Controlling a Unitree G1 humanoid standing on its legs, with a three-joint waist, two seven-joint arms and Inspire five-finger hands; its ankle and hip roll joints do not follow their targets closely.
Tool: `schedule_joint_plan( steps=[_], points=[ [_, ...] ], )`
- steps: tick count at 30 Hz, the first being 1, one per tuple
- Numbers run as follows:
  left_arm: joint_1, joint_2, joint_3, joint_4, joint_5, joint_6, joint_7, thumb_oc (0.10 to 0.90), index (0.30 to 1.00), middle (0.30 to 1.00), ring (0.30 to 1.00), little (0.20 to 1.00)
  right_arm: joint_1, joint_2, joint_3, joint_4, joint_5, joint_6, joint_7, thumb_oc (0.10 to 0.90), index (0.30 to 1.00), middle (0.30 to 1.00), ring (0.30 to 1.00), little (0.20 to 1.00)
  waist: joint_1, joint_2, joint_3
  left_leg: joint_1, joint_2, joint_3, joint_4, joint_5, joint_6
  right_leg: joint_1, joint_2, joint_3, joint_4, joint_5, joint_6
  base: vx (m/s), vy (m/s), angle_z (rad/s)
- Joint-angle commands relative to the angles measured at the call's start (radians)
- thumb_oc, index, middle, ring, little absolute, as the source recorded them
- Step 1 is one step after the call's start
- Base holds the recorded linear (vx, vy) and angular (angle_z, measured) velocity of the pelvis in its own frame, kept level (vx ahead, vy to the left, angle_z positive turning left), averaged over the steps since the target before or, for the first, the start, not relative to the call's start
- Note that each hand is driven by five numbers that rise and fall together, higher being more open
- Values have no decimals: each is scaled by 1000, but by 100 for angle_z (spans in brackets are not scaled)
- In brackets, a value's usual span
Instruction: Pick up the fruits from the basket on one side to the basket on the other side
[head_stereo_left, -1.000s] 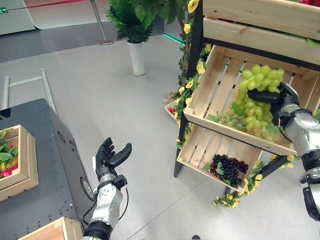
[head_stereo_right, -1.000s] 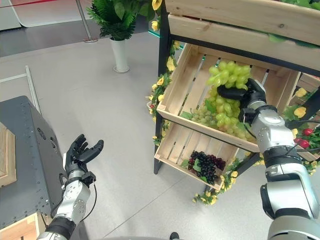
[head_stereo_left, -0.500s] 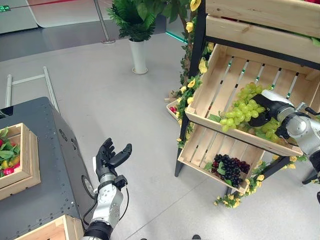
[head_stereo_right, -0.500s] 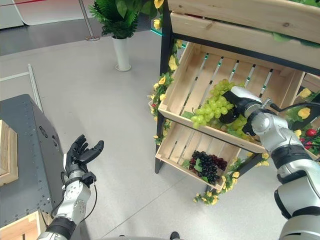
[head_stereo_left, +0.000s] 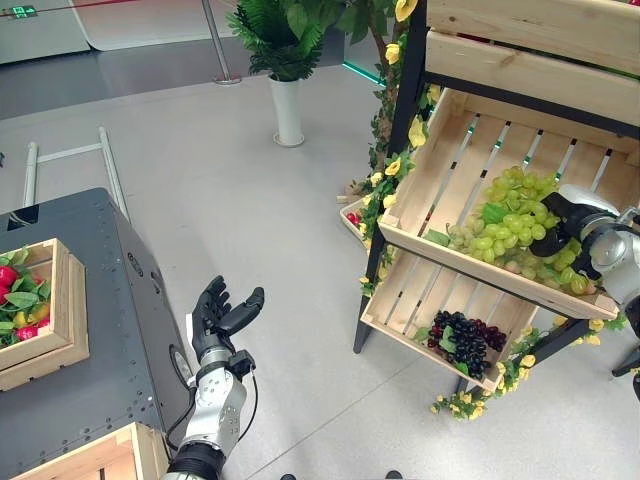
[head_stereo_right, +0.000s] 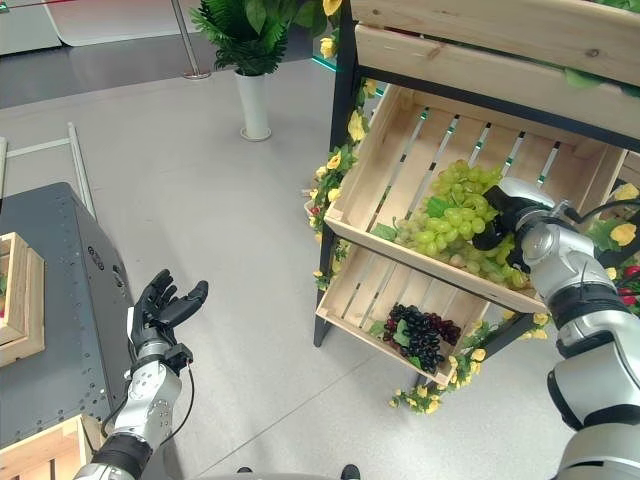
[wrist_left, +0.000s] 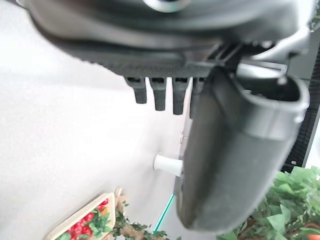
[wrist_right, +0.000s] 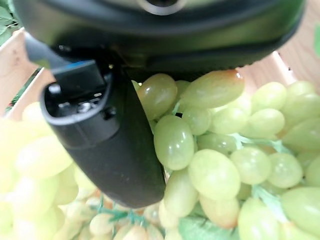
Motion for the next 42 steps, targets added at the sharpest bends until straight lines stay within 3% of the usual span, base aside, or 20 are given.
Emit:
schedule_joint_plan(
  steps=[1,5,11,12,32,42],
  points=[
    [-146,66,-75,-25,20,-75,-11,800,900,900,900,900,-304,-68,-1,134,19,79,-171,400,300,300,300,300,19,-47,-63,-16,-9,-66,1,-12,-3,59,-16,-21,7,-3,-23,0,0,0],
    [-145,69,-82,-22,11,-76,-13,800,900,900,900,900,-325,-64,-18,165,64,118,-169,400,300,300,300,300,24,-46,-63,-18,-10,-70,1,-12,-3,60,-16,-24,7,-4,-23,-2,1,1],
    [-144,68,-83,-16,9,-80,-16,800,900,900,900,900,-351,-51,3,182,69,106,-119,400,300,300,300,300,30,-48,-66,-21,-11,-73,1,-10,-4,59,-16,-29,7,-5,-25,0,0,0],
    [-146,65,-85,-13,11,-80,-17,800,900,900,900,900,-358,-46,16,180,59,98,-109,800,900,900,900,900,31,-48,-66,-21,-11,-73,1,-10,-4,59,-16,-29,7,-6,-26,0,0,0],
    [-140,63,-82,-28,23,-69,-31,800,900,900,900,900,-339,-28,33,18,94,26,-90,800,900,900,900,900,22,-51,-60,-14,-11,-62,1,-19,-5,60,-19,-26,7,-10,-23,0,0,0],
    [-127,57,-76,-34,35,-67,-29,800,900,900,900,900,-267,-19,-18,-193,217,-9,-101,800,900,900,900,900,1,-52,-63,-7,-9,-49,1,-24,-6,59,-19,-18,7,-11,-23,0,0,0]
  ],
)
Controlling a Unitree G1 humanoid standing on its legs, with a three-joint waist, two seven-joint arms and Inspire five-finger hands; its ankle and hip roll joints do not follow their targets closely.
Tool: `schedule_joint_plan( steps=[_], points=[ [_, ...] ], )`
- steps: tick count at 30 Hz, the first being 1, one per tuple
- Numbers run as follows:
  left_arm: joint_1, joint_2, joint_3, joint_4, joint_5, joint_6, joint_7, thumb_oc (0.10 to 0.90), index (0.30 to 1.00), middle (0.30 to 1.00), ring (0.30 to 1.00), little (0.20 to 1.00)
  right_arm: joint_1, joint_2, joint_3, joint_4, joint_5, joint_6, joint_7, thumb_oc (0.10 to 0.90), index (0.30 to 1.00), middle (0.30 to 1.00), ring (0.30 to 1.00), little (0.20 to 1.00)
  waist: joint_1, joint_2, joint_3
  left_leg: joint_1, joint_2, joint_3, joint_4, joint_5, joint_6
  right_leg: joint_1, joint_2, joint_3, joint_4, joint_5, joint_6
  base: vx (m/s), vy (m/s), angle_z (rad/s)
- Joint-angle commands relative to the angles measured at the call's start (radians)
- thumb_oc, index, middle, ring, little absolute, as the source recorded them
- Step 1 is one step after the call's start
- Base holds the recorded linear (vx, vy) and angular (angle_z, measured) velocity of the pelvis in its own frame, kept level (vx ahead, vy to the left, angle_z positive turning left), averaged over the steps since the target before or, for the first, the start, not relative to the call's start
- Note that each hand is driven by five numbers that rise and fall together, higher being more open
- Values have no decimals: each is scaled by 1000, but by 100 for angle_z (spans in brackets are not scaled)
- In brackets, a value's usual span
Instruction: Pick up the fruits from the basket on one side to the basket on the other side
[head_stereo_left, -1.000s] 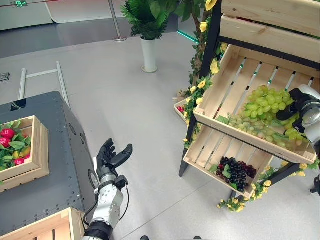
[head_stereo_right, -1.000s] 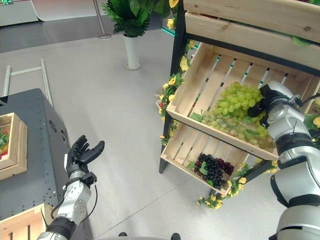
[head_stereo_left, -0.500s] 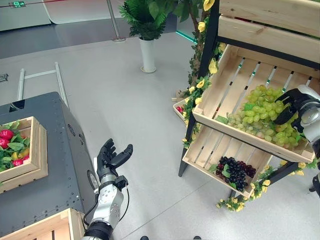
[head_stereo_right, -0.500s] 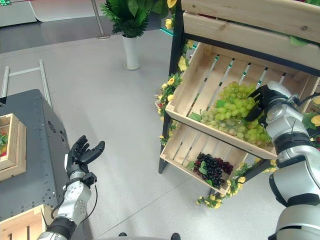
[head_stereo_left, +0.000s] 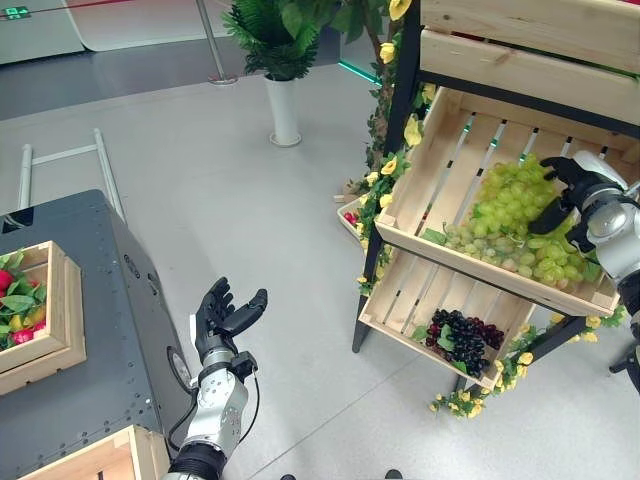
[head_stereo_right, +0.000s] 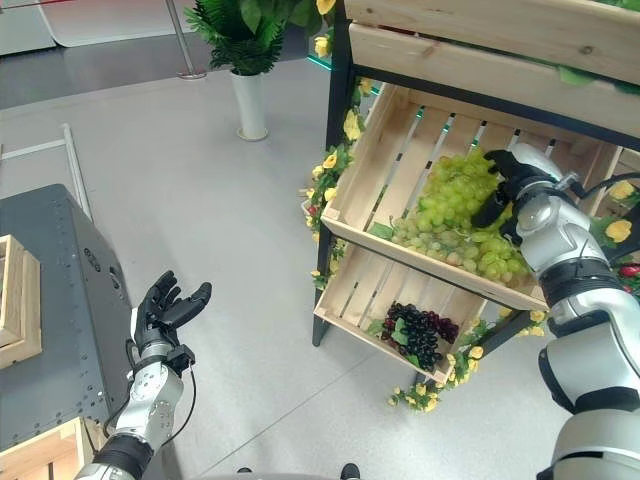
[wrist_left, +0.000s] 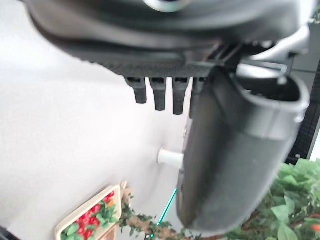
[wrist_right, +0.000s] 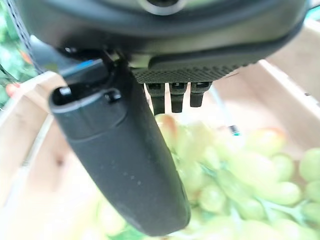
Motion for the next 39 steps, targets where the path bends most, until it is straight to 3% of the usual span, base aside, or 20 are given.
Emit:
schedule_joint_plan(
  steps=[1,12,21,28,35,39],
  points=[
    [-123,54,-55,-43,46,-67,-23,800,900,900,900,900,-139,-44,-28,-125,78,-122,-69,800,900,900,900,900,23,-52,-63,-6,-10,-47,1,-25,-5,60,-21,-17,7,-10,-22,0,0,0],
    [-106,44,-31,-67,64,-55,-12,800,900,900,900,900,124,21,-222,-475,66,-161,-62,800,900,900,900,900,-15,-44,-57,-2,-7,-24,1,-28,0,52,-21,-1,7,-6,-19,0,0,0],
    [-98,38,-23,-74,72,-51,-1,800,900,900,900,900,218,44,-265,-594,31,-165,-19,800,900,900,900,900,-34,-43,-57,1,-6,-11,1,-30,2,47,-20,7,7,-3,-17,2,0,-6],
    [-90,38,-21,-73,87,-56,1,800,900,900,900,900,267,68,-289,-673,84,-177,17,800,900,900,900,900,-39,-41,-55,0,-7,-7,1,-30,2,43,-19,11,7,-1,-17,0,0,0],
    [-85,26,-18,-38,108,-68,9,800,900,900,900,900,413,180,-331,-822,63,-221,18,800,900,900,900,900,-51,-34,-47,0,-9,-2,1,-32,7,39,-19,16,7,2,-16,0,0,0],
    [-60,3,-24,-38,121,-74,10,800,900,900,900,900,558,259,-353,-881,41,-277,16,800,900,900,900,900,-57,-26,-42,1,-9,2,1,-32,10,37,-19,21,7,4,-15,0,0,0]
  ],
)
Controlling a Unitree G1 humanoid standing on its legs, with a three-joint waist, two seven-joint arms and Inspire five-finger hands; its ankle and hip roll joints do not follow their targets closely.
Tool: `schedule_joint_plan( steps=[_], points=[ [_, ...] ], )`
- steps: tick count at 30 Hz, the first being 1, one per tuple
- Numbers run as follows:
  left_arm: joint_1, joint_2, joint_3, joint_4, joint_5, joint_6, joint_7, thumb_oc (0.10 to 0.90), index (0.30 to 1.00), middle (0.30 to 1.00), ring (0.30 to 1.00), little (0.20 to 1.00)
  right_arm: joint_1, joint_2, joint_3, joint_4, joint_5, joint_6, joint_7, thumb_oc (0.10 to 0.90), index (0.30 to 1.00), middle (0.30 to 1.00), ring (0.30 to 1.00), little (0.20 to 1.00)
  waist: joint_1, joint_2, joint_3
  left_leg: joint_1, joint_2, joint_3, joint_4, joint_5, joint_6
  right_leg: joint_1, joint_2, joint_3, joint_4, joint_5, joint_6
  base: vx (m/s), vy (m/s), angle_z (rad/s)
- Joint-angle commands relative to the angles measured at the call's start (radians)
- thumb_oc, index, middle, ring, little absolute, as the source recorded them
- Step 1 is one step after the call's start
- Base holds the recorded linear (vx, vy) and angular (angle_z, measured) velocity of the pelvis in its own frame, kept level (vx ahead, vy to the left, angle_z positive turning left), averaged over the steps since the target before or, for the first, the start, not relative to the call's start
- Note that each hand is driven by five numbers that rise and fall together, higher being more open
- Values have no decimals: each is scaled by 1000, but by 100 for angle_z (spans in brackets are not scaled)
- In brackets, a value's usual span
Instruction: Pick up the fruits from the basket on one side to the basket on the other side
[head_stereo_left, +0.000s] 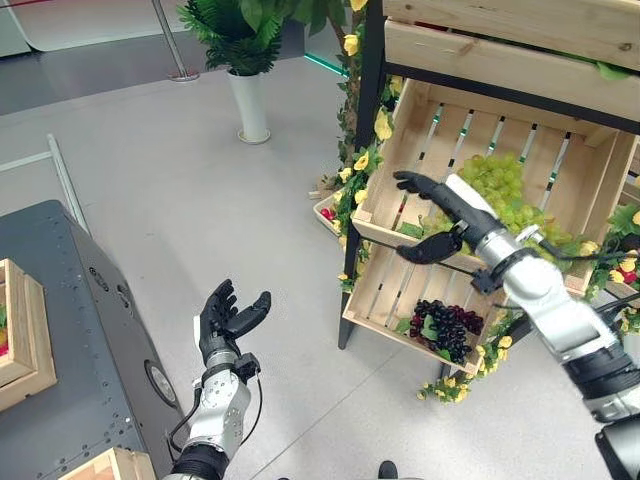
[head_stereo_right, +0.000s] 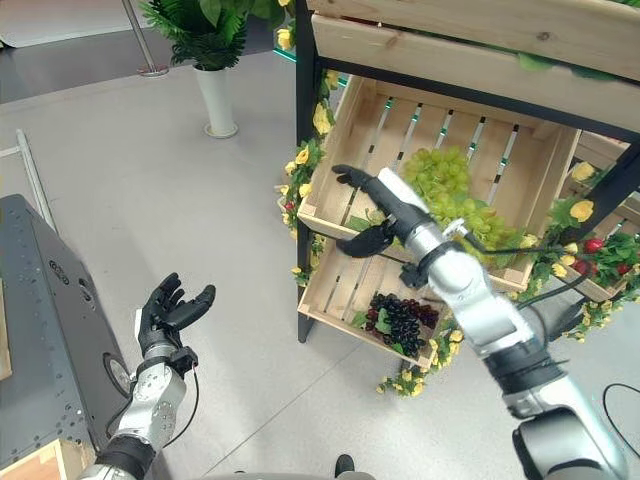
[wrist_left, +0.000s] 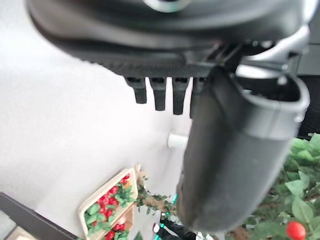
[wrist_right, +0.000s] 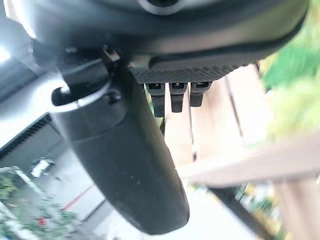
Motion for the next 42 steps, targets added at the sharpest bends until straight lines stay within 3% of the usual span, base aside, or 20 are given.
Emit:
schedule_joint_plan(
  steps=[1,10,21,24,26,31,37,42],
  points=[
    [-66,21,-27,-35,81,-96,2,800,900,900,900,900,16,48,-90,-83,-27,-158,-33,800,900,900,900,900,-2,-13,-47,2,-9,-23,2,-27,5,54,-20,-5,7,2,-16,0,0,0],
    [-10,-10,-58,-5,98,-136,20,800,900,900,900,900,184,150,-22,-55,-141,-296,-75,800,900,900,900,900,0,-3,-30,6,-13,-20,2,-33,14,55,-24,-12,7,2,-11,3,-7,0],
    [25,-22,-82,51,118,-171,32,800,900,900,900,900,258,191,78,10,-176,-341,-111,800,900,900,900,900,11,1,-12,4,-22,-33,2,-38,24,59,-32,-25,7,1,-6,9,-20,0],
    [31,-21,-87,52,131,-172,41,800,900,900,900,900,274,206,101,22,-235,-374,-183,800,900,900,900,900,15,5,-6,3,-24,-38,2,-40,28,59,-34,-28,7,2,-5,10,-25,0],
    [31,-19,-90,54,144,-179,51,800,900,900,900,900,275,211,104,21,-309,-423,-289,800,900,900,900,900,15,9,-1,3,-25,-41,2,-41,30,60,-34,-29,7,1,-4,0,0,0],
    [20,-8,-109,53,145,-194,62,800,900,900,900,900,239,193,135,12,-442,-498,-353,800,900,900,900,900,20,15,2,1,-26,-46,2,-44,31,58,-34,-30,7,-2,-1,0,0,0],
    [14,0,-115,86,141,-184,19,800,900,900,900,900,226,159,192,115,-397,-468,-269,800,900,900,900,900,38,10,-3,-2,-34,-64,2,-48,31,66,-36,-45,11,-10,-1,4,-17,1],
    [35,-3,-128,135,159,-127,-38,800,900,900,900,900,296,207,215,242,-265,-381,-219,800,900,900,900,900,46,10,-2,-16,-47,-120,2,-37,46,61,-18,-29,75,-53,-19,17,-65,10]
  ],
)
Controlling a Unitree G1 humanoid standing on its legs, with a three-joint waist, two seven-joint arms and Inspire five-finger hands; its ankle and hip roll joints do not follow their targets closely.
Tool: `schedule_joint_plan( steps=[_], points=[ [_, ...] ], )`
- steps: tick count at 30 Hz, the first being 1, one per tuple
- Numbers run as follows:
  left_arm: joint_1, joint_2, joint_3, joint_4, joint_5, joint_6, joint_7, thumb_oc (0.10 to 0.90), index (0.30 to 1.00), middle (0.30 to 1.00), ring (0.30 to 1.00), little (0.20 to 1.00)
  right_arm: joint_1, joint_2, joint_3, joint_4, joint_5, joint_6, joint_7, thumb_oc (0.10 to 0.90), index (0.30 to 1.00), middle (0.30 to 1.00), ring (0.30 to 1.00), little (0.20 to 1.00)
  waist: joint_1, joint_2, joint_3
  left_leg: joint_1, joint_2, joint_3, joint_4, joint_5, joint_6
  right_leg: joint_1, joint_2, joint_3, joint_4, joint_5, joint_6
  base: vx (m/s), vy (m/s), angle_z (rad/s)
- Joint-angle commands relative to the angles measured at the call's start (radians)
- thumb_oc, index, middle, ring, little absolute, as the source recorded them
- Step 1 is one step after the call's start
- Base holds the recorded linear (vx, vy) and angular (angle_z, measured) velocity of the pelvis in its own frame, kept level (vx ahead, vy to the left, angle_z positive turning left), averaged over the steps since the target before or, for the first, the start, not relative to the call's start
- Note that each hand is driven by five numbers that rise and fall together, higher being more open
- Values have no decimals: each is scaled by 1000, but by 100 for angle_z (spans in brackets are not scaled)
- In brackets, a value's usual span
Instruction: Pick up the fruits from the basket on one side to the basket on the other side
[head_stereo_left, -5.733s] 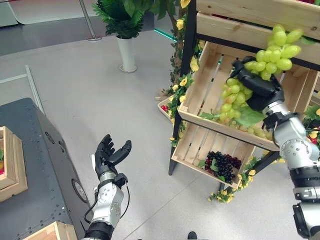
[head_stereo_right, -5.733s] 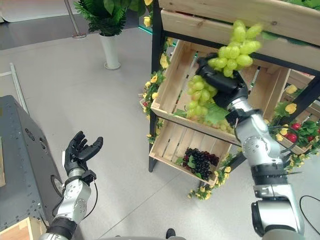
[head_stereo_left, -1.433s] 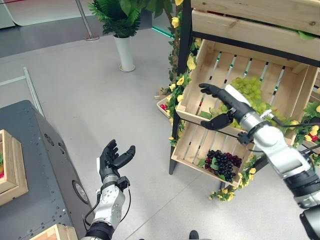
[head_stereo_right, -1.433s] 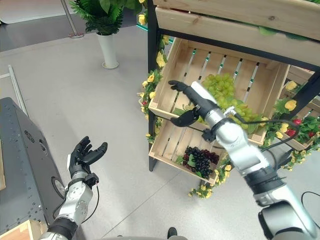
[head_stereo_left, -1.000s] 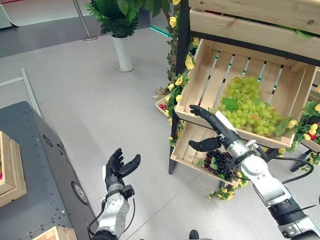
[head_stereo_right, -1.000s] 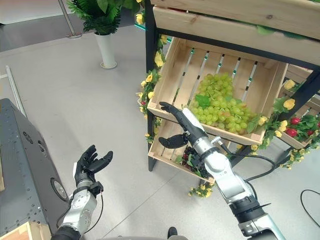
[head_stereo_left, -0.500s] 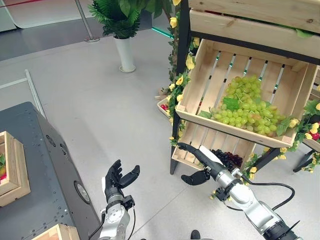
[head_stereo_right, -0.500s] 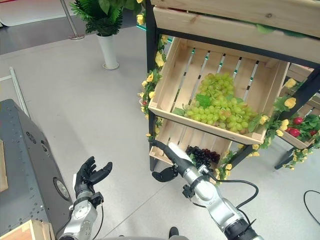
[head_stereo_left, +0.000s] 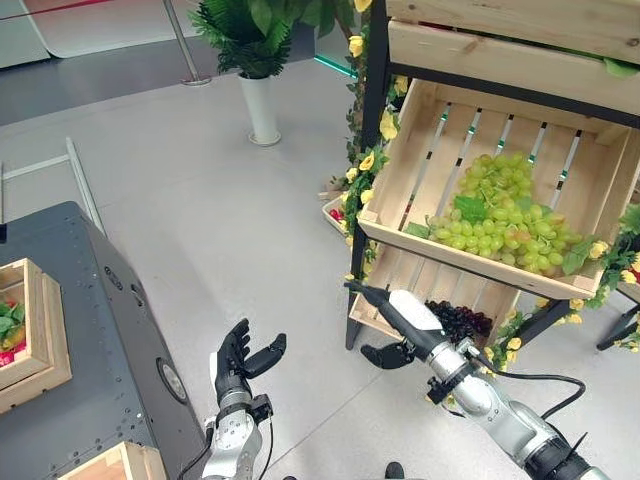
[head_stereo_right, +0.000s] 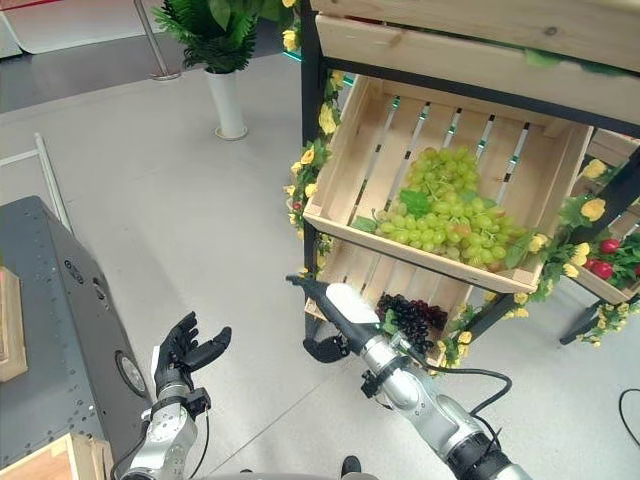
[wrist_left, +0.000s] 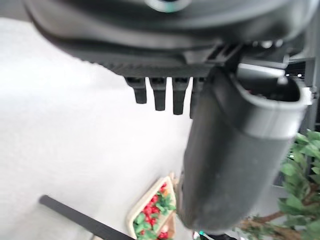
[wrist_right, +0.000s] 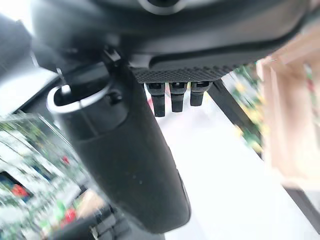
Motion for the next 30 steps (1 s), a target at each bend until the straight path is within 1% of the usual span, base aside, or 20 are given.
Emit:
schedule_joint_plan(
  steps=[1,2,3,5,6,7,9,11,12,13,14,15,16,17,18,19,20,23,26,30],
  points=[
    [-92,41,-28,23,78,-61,-55,800,900,900,900,900,-51,51,-7,-7,161,-3,-7,800,900,900,900,900,3,-14,-7,-17,-46,-109,2,-33,46,47,-12,11,83,-58,-21,33,-114,30],
    [-88,39,-35,40,91,-55,-78,800,900,900,900,900,-28,70,-19,23,175,2,-15,800,900,900,900,900,-5,-12,-6,-21,-48,-140,2,-27,52,40,0,50,113,-75,-29,58,-165,44],
    [-84,39,-46,66,95,-36,-98,800,900,900,900,900,10,93,-37,51,194,22,-23,800,900,900,900,900,-26,-9,-3,-27,-52,-193,2,-18,62,22,25,125,166,-92,-40,62,-181,59],
    [-77,40,-47,95,128,-15,-113,800,900,900,900,900,44,117,-55,80,235,41,-21,800,900,900,900,900,-41,-8,3,-31,-51,-243,2,-6,64,10,50,166,188,-109,-54,36,-220,108],
    [-75,40,-47,109,130,-6,-109,800,900,900,900,900,51,124,-58,96,247,43,-12,800,900,900,900,900,-44,-10,7,-33,-49,-256,2,-2,61,12,59,168,185,-115,-61,-43,-343,160],
    [-65,34,-44,148,134,3,-92,800,900,900,900,900,51,144,-57,153,266,45,24,800,900,900,900,900,-37,-17,15,-40,-39,-264,2,9,46,22,67,147,155,-113,-73,-86,-291,135],
    [-59,17,-33,180,149,2,-81,800,900,900,900,900,35,166,-48,212,276,48,44,800,900,900,900,900,-25,-19,23,-53,-23,-259,2,21,30,34,70,136,131,-111,-79,-123,-243,60],
    [-61,-6,-29,225,159,14,-60,800,900,900,900,900,9,194,-30,295,269,92,67,800,900,900,900,900,-9,-23,37,-77,-3,-221,6,45,1,49,74,124,88,-95,-79,-164,-194,37],
    [-66,-12,-33,239,179,18,-70,800,900,900,900,900,7,201,-34,327,274,107,69,800,900,900,900,900,-3,-26,44,-90,0,-186,32,42,-5,55,67,103,80,-88,-80,-214,-130,51],
    [-73,-17,-46,257,227,13,-96,800,900,900,900,900,5,206,-46,373,285,129,70,800,900,900,900,900,-5,-39,51,-121,1,-129,125,17,-10,58,50,71,67,-70,-82,-183,-85,63],
    [-74,-18,-50,260,239,12,-103,800,900,900,900,900,4,207,-49,387,287,129,69,800,900,900,900,900,-7,-42,52,-126,-1,-119,154,7,-10,57,46,64,65,-65,-82,-239,-73,121],
    [-82,-24,-73,273,285,-1,-117,800,900,900,900,900,-3,206,-57,462,317,123,76,800,900,900,900,900,-11,-60,54,-141,-33,-96,266,-45,4,48,27,42,62,-46,-87,-212,-32,119],
    [-89,-32,-95,285,309,-9,-116,800,900,900,900,900,-17,209,-58,521,343,121,85,800,900,900,900,900,-12,-67,55,-145,-82,-106,339,-95,28,38,19,39,66,-38,-87,-216,-20,109],
    [-90,-34,-102,288,319,-7,-116,800,900,900,900,900,-21,210,-59,534,351,128,92,800,900,900,900,900,-13,-68,54,-144,-96,-108,350,-107,36,34,18,40,70,-36,-86,-140,30,43],
    [-91,-36,-115,298,329,-4,-117,800,900,900,900,900,-27,215,-65,564,372,136,101,800,900,900,900,900,-17,-59,52,-132,-110,-109,343,-119,45,25,25,45,86,-42,-86,-104,80,-5],
    [-96,-35,-124,312,329,16,-131,800,900,900,900,900,-32,227,-73,598,389,148,101,800,900,900,900,900,-25,-44,46,-103,-115,-111,278,-128,55,14,37,51,103,-51,-83,-116,145,-17],
    [-108,-32,-136,331,329,43,-157,800,900,900,900,900,-35,244,-77,644,391,148,87,800,900,900,900,900,-38,-24,37,-59,-105,-105,172,-105,59,7,52,55,103,-58,-81,-111,152,-3],
    [-147,-33,-192,380,328,91,-207,800,900,900,900,900,-49,280,-82,722,383,182,42,800,900,900,900,900,-33,-3,17,-42,-122,-169,22,-44,60,-2,76,72,56,-34,-68,-130,96,20],
    [-164,-51,-223,444,302,62,-256,800,900,900,900,900,-75,303,-81,806,347,180,-2,800,900,900,900,900,-33,-1,9,-49,-137,-183,11,-42,71,-19,74,95,30,-12,-55,-117,101,31],
    [-142,-54,-234,462,294,49,-281,800,900,900,900,900,-63,315,-61,817,262,201,-18,800,900,900,900,900,-30,3,-1,-53,-141,-162,2,-41,74,-18,65,88,9,0,-47,-53,88,-8]
  ],
)
